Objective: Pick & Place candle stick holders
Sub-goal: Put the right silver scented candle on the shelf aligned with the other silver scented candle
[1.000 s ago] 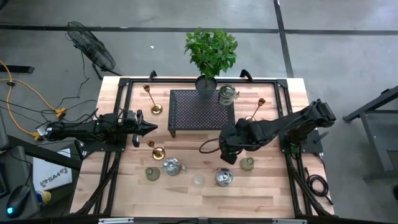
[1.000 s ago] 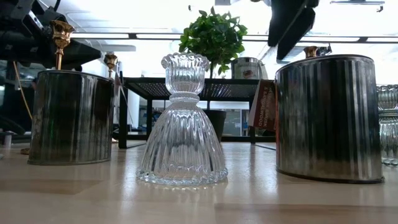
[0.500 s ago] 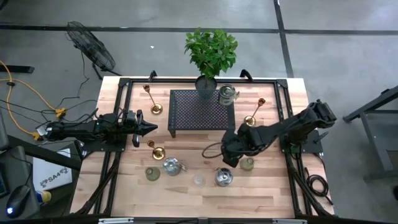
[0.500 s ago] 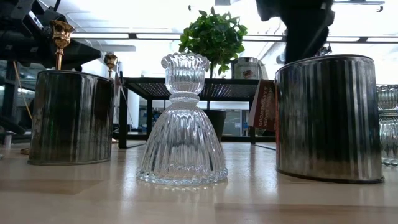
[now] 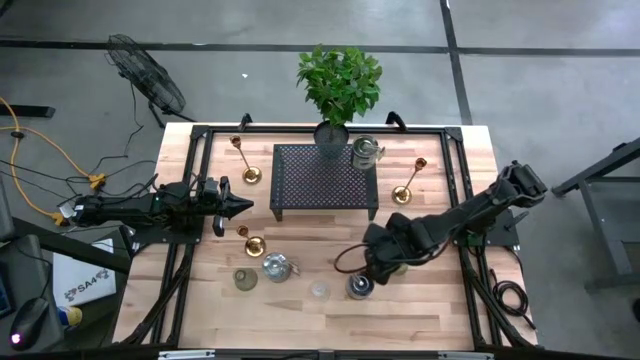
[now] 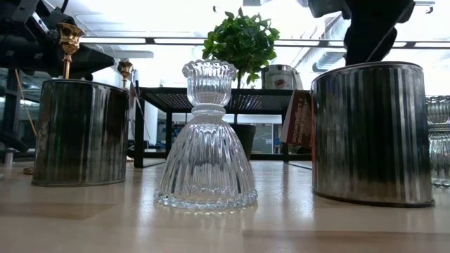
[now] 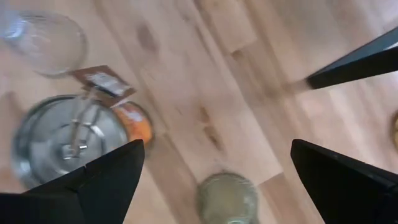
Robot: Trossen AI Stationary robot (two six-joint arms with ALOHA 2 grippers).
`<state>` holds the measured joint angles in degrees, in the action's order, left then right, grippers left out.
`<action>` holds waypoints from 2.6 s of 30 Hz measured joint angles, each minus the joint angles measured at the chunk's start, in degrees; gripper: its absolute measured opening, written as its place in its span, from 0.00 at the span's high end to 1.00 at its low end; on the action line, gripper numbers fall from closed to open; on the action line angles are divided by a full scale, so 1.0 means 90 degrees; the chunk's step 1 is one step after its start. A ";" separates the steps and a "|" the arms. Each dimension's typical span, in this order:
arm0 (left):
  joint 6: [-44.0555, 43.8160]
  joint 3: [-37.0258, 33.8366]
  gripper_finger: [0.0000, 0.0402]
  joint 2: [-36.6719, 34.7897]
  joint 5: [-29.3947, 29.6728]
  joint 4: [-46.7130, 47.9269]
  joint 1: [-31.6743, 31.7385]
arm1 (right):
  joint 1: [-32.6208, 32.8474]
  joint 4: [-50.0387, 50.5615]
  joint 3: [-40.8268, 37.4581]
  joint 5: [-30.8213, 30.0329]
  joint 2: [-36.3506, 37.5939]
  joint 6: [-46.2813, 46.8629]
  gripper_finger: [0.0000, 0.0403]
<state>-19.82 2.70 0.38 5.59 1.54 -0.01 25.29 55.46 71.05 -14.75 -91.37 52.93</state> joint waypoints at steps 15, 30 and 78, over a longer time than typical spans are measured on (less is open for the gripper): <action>0.0001 0.0000 1.00 0.0000 0.0000 0.0000 -0.0001 | 0.0184 -0.0924 0.0000 0.0682 -0.0048 0.1042 0.01; 0.0000 0.0000 1.00 0.0002 -0.0001 0.0000 -0.0002 | 0.0645 -0.1363 0.0002 0.0807 -0.0270 0.0916 0.01; 0.0001 0.0000 1.00 0.0002 -0.0001 0.0000 0.0000 | 0.1023 -0.5223 -0.2774 0.0424 0.0758 -0.3361 0.01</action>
<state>-19.81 2.70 0.40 5.58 1.54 -0.01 34.50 8.45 46.08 -10.94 -84.55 22.68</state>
